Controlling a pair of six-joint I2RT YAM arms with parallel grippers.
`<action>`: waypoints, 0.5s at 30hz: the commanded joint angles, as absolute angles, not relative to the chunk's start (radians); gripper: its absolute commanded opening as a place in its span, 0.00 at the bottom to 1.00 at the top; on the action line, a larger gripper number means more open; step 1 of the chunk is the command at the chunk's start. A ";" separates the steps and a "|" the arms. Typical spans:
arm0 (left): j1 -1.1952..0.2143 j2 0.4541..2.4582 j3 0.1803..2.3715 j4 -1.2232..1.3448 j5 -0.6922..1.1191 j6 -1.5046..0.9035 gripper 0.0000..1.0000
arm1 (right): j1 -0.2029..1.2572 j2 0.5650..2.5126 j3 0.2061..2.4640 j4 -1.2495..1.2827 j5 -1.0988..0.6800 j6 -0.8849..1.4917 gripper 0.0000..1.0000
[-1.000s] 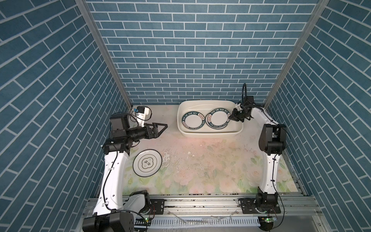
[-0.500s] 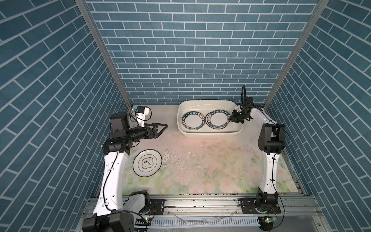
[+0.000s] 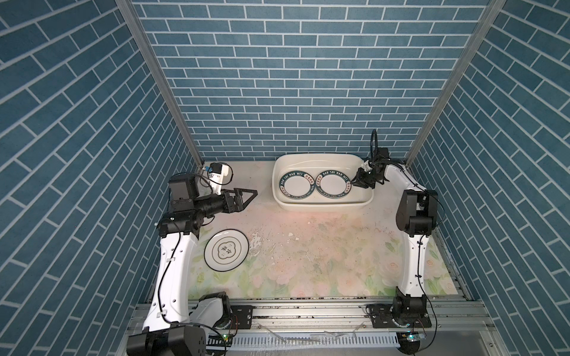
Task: Place the plates into the plastic bin on the countertop
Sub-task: Place the plate in the plastic bin.
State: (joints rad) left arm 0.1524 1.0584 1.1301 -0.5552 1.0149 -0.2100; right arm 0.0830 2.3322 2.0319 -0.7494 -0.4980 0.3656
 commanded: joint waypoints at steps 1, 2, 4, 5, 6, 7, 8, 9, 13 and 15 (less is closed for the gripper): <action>0.158 1.039 1.114 -0.535 1.022 -0.220 1.00 | 0.085 2.350 2.051 -0.797 -0.479 0.322 0.21; 0.158 1.040 1.113 -0.534 1.014 -0.223 1.00 | 0.086 2.347 2.051 -0.798 -0.475 0.322 0.21; 0.158 1.038 1.108 -0.542 0.957 -0.229 1.00 | 0.086 2.336 2.050 -0.793 -0.464 0.322 0.21; 0.158 1.036 1.105 -0.551 0.923 -0.229 1.00 | 0.085 2.329 2.050 -0.790 -0.458 0.323 0.21; 0.158 1.036 1.100 -0.563 0.874 -0.228 1.00 | 0.085 2.313 2.049 -0.787 -0.444 0.324 0.21; 0.157 1.035 1.093 -0.578 0.820 -0.227 1.00 | 0.086 2.293 2.047 -0.782 -0.432 0.326 0.21; 0.157 1.035 1.084 -0.593 0.769 -0.230 1.00 | 0.085 2.274 2.045 -0.778 -0.422 0.327 0.21; 0.160 1.039 1.075 -0.612 0.719 -0.232 1.00 | 0.085 2.249 2.044 -0.773 -0.410 0.328 0.21; 0.219 1.060 1.006 -0.629 0.629 -0.306 1.00 | 0.089 2.110 2.011 -0.741 -0.384 0.347 0.22; 0.261 1.079 0.972 -0.617 0.643 -0.355 1.00 | 0.102 2.034 1.973 -0.721 -0.374 0.351 0.23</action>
State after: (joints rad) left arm 0.2153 1.0573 1.0107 -0.5945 0.7097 -0.2836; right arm 0.0864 2.2005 1.9884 -0.7475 -0.4046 0.3611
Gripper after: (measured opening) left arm 0.995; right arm 0.224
